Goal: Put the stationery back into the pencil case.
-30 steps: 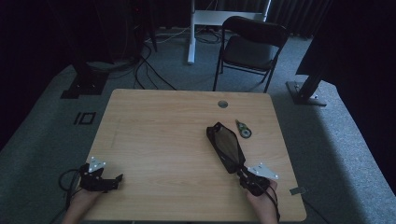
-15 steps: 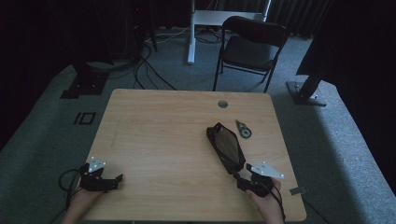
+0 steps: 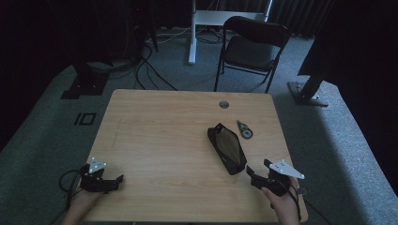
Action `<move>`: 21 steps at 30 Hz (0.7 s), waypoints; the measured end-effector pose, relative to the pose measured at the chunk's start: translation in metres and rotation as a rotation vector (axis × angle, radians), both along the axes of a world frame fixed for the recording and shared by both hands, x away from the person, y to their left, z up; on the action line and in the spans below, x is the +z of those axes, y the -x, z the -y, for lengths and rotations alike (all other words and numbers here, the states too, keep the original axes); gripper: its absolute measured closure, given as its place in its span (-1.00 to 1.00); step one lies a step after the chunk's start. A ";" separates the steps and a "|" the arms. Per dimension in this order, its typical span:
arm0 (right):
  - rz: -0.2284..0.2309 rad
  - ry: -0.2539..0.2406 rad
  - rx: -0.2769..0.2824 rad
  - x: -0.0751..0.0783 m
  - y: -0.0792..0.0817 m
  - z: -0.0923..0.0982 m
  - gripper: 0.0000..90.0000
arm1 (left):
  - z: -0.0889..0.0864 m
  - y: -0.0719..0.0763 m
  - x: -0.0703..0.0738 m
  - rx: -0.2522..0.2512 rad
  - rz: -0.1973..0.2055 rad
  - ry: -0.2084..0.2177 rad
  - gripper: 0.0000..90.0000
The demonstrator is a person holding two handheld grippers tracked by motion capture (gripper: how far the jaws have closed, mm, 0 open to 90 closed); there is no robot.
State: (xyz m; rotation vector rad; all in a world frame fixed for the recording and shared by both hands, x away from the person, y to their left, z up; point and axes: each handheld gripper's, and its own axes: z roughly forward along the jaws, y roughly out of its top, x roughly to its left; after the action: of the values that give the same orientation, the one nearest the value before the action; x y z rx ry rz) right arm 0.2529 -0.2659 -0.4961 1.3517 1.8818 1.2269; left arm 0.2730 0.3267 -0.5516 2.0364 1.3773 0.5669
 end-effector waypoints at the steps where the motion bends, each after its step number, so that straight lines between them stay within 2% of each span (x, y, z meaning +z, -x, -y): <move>1: 0.000 -0.004 0.002 0.000 -0.002 0.004 -0.61 | 0.000 0.000 0.000 0.000 0.000 0.000 -1.00; 8: -0.020 -0.008 -0.031 -0.007 -0.014 0.016 -0.61 | 0.000 0.000 0.000 0.000 0.000 0.000 -1.00; 15: -0.044 0.041 -0.068 -0.022 -0.033 0.025 -0.61 | 0.000 0.000 0.000 0.000 0.000 0.000 -1.00; 16: -0.047 0.032 -0.078 -0.024 -0.037 0.027 -0.61 | 0.000 0.000 0.000 0.000 0.000 0.000 -1.00; 21: -0.053 0.037 -0.074 -0.031 -0.051 0.030 -0.61 | 0.000 0.000 0.000 0.000 0.000 0.000 -1.00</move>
State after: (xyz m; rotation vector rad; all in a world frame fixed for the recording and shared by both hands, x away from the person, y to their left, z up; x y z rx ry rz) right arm 0.3040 -0.2958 -0.5267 1.4340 1.8634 1.1243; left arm 0.2730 0.3267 -0.5515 2.0371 1.3771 0.5666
